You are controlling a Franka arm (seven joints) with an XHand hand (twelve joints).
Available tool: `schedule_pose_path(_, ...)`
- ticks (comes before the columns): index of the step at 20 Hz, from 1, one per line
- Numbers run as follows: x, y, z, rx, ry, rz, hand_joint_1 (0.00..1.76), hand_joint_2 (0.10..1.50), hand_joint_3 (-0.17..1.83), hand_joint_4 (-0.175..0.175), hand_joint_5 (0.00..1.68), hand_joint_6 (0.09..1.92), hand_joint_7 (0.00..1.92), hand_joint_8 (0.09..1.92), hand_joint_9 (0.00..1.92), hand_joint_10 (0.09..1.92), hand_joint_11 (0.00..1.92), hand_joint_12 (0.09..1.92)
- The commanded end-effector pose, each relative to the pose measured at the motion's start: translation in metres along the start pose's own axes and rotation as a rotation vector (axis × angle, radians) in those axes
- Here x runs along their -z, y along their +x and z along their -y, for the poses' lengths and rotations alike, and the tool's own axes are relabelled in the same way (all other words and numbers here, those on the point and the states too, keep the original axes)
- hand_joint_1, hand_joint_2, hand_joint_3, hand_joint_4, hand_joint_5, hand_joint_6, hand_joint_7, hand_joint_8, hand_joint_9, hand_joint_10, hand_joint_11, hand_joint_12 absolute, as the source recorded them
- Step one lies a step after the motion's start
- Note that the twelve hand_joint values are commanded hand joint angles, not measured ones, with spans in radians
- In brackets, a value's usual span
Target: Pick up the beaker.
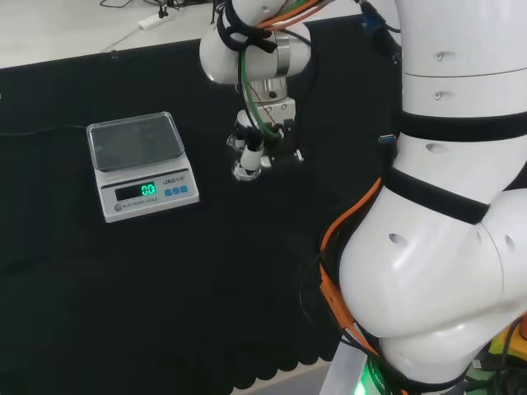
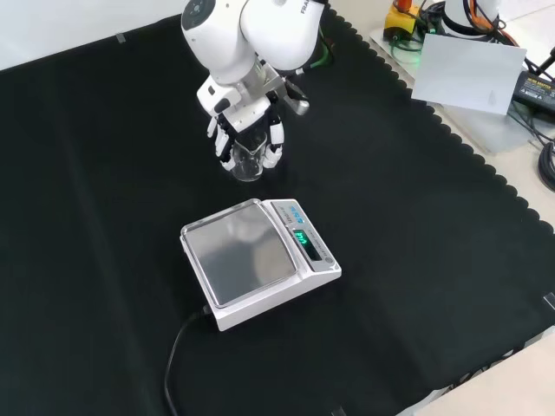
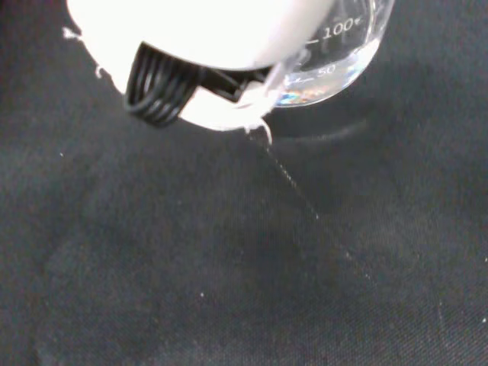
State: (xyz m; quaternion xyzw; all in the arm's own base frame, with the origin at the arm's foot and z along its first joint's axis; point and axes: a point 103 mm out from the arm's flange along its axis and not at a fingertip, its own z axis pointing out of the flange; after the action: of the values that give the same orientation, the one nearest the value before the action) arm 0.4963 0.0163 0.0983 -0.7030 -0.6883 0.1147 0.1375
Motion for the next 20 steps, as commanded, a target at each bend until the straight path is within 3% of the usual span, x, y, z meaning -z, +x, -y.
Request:
schedule_pose_path(1, 0.017, 0.006, 0.008, 0.007, -0.016, 0.011, 1.21, 0.51, 0.64, -0.072, 0.68, 0.94, 1.02, 0.63, 1.11, 0.5, 0.66, 1.26)
schedule_pose_path(20, 0.083, 0.042, 0.034, 0.035, -0.094, 0.047, 1.22, 0.52, 0.65, -0.075, 0.72, 0.96, 1.05, 0.66, 1.14, 0.5, 0.68, 1.26)
